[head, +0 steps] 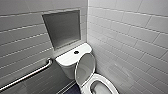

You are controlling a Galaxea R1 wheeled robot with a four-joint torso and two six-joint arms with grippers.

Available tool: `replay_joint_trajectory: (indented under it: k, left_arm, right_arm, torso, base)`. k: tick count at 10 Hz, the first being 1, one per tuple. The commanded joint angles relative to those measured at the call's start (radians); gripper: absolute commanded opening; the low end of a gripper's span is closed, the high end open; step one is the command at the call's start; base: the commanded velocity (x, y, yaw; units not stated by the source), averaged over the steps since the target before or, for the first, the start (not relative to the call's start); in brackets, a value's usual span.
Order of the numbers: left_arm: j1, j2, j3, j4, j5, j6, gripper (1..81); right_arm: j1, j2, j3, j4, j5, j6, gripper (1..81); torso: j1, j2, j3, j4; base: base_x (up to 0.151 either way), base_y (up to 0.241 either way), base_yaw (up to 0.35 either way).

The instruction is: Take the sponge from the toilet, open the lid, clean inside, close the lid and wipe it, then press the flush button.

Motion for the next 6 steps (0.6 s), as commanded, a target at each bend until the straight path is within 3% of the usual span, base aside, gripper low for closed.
replay_joint_trajectory:
  k: [1, 4, 6]
  left_arm:
    - [0.044, 0.028, -0.094, -1.000, -0.289, 0.934, 81.1]
    - [0.064, 0.065, -0.148, -1.023, -0.280, 0.944, 81.1]
    - [0.084, 0.085, -0.171, -1.023, -0.278, 0.944, 81.1]
  right_arm:
    - [0.084, -0.100, 0.130, -0.036, -0.051, 0.000, 1.0]
    - [0.271, -0.214, 0.294, -0.033, -0.101, 0.000, 1.0]
    - [0.394, -0.209, 0.306, -0.021, -0.181, 0.002, 1.0]
  torso:
    - [0.000, 0.000, 0.000, 0.000]
    - [0.000, 0.000, 0.000, 0.000]
    - [0.000, 0.000, 0.000, 0.000]
  base:
    - [0.000, 0.000, 0.000]
    - [0.000, 0.000, 0.000]
    - [0.000, 0.000, 0.000]
